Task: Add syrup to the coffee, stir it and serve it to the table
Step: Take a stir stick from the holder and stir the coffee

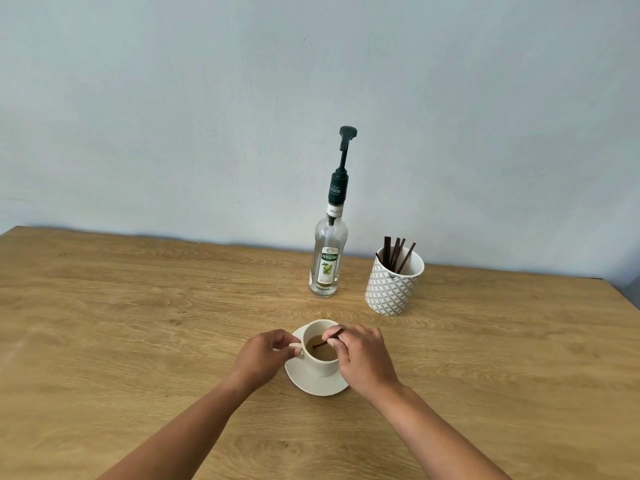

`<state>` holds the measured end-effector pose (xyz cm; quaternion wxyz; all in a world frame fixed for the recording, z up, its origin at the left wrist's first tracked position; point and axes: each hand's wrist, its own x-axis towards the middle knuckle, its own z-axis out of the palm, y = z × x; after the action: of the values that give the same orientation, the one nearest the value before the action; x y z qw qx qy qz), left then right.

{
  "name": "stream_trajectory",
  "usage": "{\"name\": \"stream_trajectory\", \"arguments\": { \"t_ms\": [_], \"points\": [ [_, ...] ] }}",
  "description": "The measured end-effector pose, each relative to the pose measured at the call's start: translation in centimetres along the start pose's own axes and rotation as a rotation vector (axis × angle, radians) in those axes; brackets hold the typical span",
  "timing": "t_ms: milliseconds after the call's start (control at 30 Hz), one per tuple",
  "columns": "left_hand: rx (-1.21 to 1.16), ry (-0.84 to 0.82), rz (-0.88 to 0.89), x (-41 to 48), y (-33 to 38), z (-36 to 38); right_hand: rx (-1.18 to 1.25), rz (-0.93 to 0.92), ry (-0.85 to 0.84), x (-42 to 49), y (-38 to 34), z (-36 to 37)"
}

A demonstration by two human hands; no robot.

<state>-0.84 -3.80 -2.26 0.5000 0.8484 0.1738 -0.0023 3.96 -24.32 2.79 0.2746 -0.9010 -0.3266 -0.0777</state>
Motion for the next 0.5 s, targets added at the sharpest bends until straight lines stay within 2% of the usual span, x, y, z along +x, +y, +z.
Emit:
{"name": "stream_trajectory", "arguments": {
  "t_ms": [200,500],
  "points": [
    [-0.007,0.002,-0.002,0.0,-0.1,0.0,-0.104,-0.002,0.032,-0.2,0.7,-1.1],
    [-0.004,-0.008,-0.005,0.0,-0.1,0.0,0.042,-0.001,0.008,-0.6,0.2,-0.6]
  ]
}}
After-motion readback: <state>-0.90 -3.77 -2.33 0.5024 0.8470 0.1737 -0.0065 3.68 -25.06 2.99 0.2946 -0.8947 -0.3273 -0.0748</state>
